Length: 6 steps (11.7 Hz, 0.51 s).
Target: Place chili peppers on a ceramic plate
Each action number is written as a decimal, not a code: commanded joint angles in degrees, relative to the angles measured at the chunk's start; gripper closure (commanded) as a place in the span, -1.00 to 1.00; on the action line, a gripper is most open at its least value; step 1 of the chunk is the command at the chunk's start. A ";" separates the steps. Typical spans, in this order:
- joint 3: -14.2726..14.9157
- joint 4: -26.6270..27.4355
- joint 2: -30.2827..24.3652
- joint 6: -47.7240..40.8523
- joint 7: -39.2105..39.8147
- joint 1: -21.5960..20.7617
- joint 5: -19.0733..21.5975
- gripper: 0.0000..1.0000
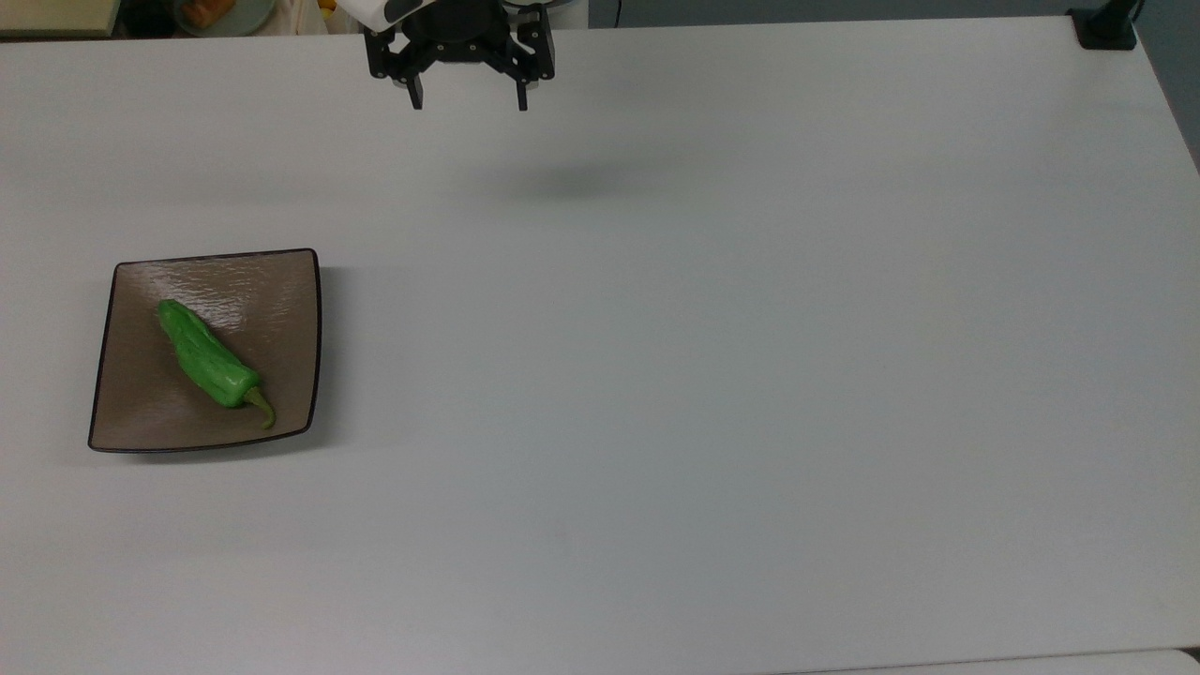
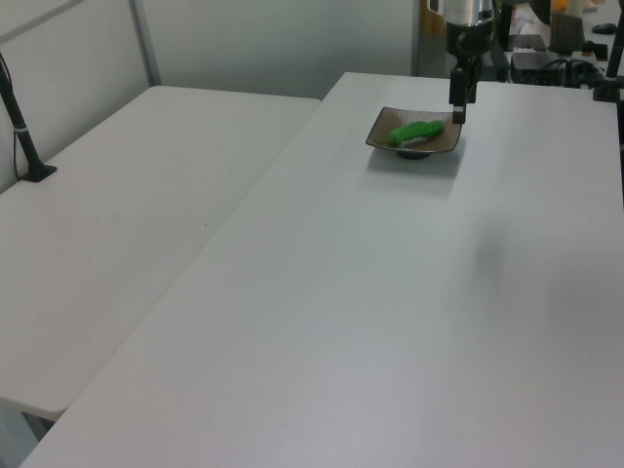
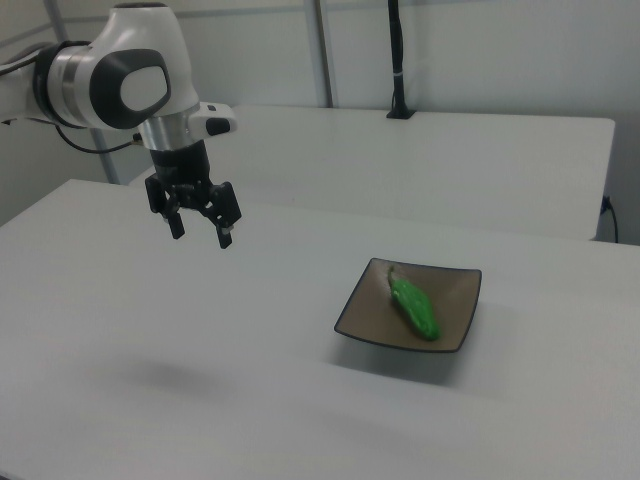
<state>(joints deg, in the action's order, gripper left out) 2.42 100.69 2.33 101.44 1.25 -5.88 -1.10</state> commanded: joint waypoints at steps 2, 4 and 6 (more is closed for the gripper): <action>0.48 2.67 -2.06 3.94 -2.38 -0.89 -1.53 -1.00; 0.39 2.58 -2.06 3.85 -2.56 -0.80 -1.62 -1.00; 0.31 2.49 -1.97 3.94 -2.56 -0.80 -1.62 -1.00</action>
<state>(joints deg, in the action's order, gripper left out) 2.42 100.91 2.28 103.58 0.21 -5.96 -1.66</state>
